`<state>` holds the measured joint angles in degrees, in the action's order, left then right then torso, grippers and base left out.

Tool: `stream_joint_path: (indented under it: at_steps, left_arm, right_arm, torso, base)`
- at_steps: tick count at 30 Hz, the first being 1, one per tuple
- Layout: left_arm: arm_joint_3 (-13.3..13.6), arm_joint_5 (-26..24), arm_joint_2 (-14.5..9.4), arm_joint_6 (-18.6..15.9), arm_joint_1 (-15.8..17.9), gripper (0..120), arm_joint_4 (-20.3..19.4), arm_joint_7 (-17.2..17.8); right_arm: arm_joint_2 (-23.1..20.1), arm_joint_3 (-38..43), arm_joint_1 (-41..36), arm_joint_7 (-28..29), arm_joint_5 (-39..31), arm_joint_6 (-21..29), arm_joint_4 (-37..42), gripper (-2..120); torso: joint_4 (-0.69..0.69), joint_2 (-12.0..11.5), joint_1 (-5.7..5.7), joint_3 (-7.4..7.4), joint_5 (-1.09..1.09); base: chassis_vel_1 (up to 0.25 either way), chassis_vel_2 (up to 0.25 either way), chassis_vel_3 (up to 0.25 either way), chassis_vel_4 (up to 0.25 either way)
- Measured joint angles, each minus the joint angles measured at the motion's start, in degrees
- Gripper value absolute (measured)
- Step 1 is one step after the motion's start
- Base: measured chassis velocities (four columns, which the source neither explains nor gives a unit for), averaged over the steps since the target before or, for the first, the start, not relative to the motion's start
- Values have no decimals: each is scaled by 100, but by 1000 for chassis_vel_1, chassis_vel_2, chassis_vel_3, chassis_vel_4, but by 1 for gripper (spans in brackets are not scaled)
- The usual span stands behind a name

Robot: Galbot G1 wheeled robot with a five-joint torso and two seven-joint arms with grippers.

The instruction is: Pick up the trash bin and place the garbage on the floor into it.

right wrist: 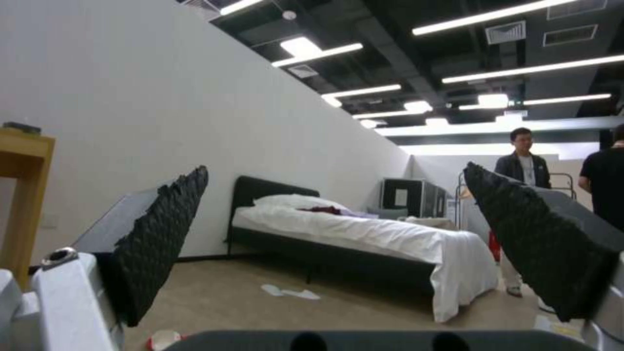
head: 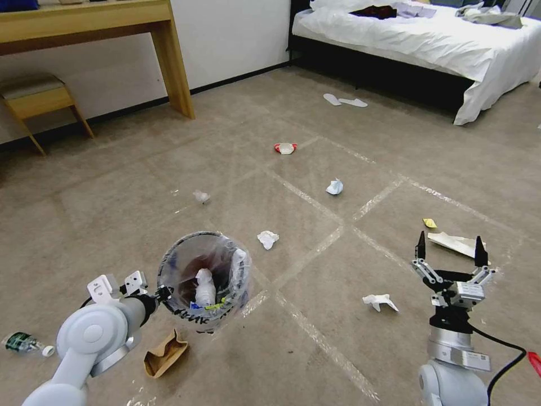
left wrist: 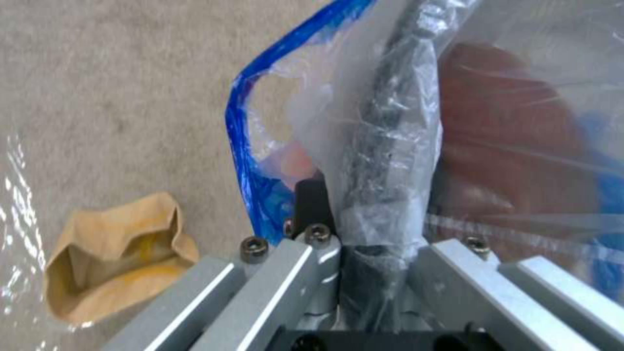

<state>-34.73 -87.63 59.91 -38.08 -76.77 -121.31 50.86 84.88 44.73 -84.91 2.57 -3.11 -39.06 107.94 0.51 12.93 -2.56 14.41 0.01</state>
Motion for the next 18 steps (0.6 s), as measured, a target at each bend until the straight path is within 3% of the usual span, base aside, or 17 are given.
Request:
stream_joint_path:
  at_steps: [18]
  left_arm:
    - [23, 8, 15, -73, -10, 1, 52, 35]
  right_arm:
    - [-42, 3, 48, 1, -13, -8, -59, 100]
  torso:
    - [1, 0, 0, 0, 0]
  base:
    - [-121, 119, 117, -123]
